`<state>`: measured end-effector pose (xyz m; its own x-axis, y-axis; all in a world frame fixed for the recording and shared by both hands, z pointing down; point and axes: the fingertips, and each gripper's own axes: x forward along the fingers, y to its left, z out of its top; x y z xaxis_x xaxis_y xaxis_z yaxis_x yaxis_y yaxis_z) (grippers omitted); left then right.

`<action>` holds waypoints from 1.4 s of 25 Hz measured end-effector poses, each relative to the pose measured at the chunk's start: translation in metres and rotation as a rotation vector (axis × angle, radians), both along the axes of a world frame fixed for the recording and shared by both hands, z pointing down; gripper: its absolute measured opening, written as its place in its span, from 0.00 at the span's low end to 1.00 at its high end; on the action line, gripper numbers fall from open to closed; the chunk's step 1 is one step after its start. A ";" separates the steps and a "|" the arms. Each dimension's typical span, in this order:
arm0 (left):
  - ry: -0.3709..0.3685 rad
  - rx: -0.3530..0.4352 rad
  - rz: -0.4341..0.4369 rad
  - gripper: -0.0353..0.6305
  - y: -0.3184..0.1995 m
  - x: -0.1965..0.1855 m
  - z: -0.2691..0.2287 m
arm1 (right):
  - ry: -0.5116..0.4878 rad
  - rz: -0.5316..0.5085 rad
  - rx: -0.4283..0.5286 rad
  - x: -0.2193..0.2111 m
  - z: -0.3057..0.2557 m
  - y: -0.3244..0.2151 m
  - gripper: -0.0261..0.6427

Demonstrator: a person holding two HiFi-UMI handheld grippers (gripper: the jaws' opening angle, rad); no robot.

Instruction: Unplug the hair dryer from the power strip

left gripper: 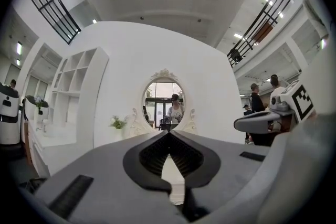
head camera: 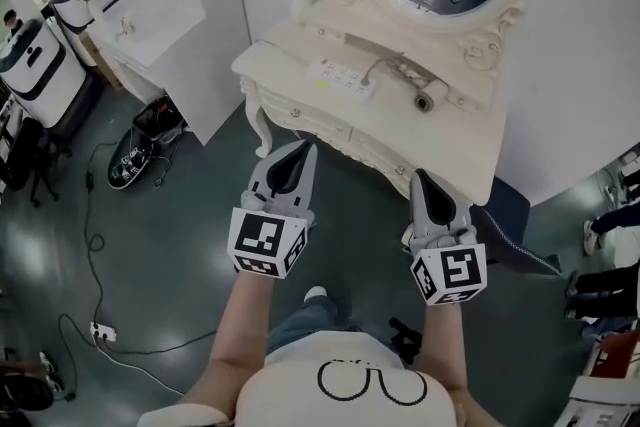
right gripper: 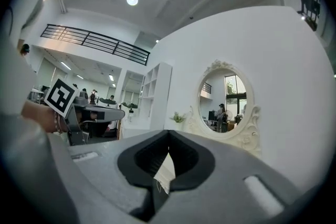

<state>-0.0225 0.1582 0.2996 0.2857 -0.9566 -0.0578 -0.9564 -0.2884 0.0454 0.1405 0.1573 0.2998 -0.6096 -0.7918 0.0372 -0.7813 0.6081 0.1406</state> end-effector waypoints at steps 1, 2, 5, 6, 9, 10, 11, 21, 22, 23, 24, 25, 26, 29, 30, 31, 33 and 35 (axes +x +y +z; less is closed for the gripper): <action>0.000 -0.007 0.007 0.05 -0.012 -0.005 0.002 | 0.009 0.001 -0.006 -0.007 0.003 -0.010 0.03; -0.001 -0.013 0.020 0.05 -0.023 -0.007 0.004 | 0.017 0.002 -0.013 -0.012 0.007 -0.019 0.03; 0.008 -0.037 0.078 0.05 -0.048 -0.006 0.014 | 0.021 0.013 -0.043 -0.018 0.018 -0.042 0.03; 0.018 -0.049 0.088 0.05 -0.056 -0.006 0.018 | 0.020 0.018 -0.051 -0.018 0.021 -0.051 0.03; 0.047 -0.068 0.094 0.05 -0.080 -0.011 0.028 | 0.012 0.019 -0.068 -0.020 0.029 -0.076 0.03; 0.053 -0.071 0.094 0.05 -0.087 -0.013 0.029 | 0.010 0.015 -0.072 -0.022 0.032 -0.083 0.03; 0.056 -0.073 0.095 0.05 -0.095 -0.015 0.031 | 0.010 0.011 -0.074 -0.023 0.034 -0.091 0.03; -0.026 -0.151 0.191 0.12 -0.204 -0.014 0.054 | -0.038 -0.008 -0.118 -0.041 0.057 -0.208 0.03; -0.032 -0.165 0.211 0.17 -0.218 -0.013 0.057 | -0.044 -0.009 -0.124 -0.042 0.059 -0.222 0.03; -0.038 -0.177 0.232 0.25 -0.233 -0.011 0.060 | -0.050 -0.010 -0.129 -0.043 0.061 -0.236 0.03; -0.046 -0.188 0.252 0.33 -0.248 -0.008 0.062 | -0.054 -0.008 -0.135 -0.043 0.062 -0.251 0.03; -0.055 -0.196 0.268 0.37 -0.262 -0.006 0.064 | -0.057 -0.004 -0.141 -0.042 0.064 -0.265 0.03; -0.064 -0.204 0.281 0.37 -0.277 -0.003 0.066 | -0.060 0.003 -0.148 -0.041 0.066 -0.279 0.03; -0.081 -0.227 0.311 0.37 -0.319 0.004 0.074 | -0.069 0.025 -0.167 -0.034 0.071 -0.317 0.03; -0.085 -0.235 0.322 0.37 -0.332 0.007 0.078 | -0.073 0.028 -0.174 -0.031 0.073 -0.328 0.03; -0.091 -0.245 0.335 0.37 -0.343 0.011 0.082 | -0.076 0.029 -0.182 -0.028 0.076 -0.339 0.03; -0.109 -0.271 0.368 0.37 -0.362 0.019 0.094 | -0.075 0.034 -0.206 -0.023 0.085 -0.357 0.03; -0.135 -0.307 0.402 0.37 -0.376 0.027 0.108 | -0.068 0.041 -0.233 -0.019 0.096 -0.371 0.03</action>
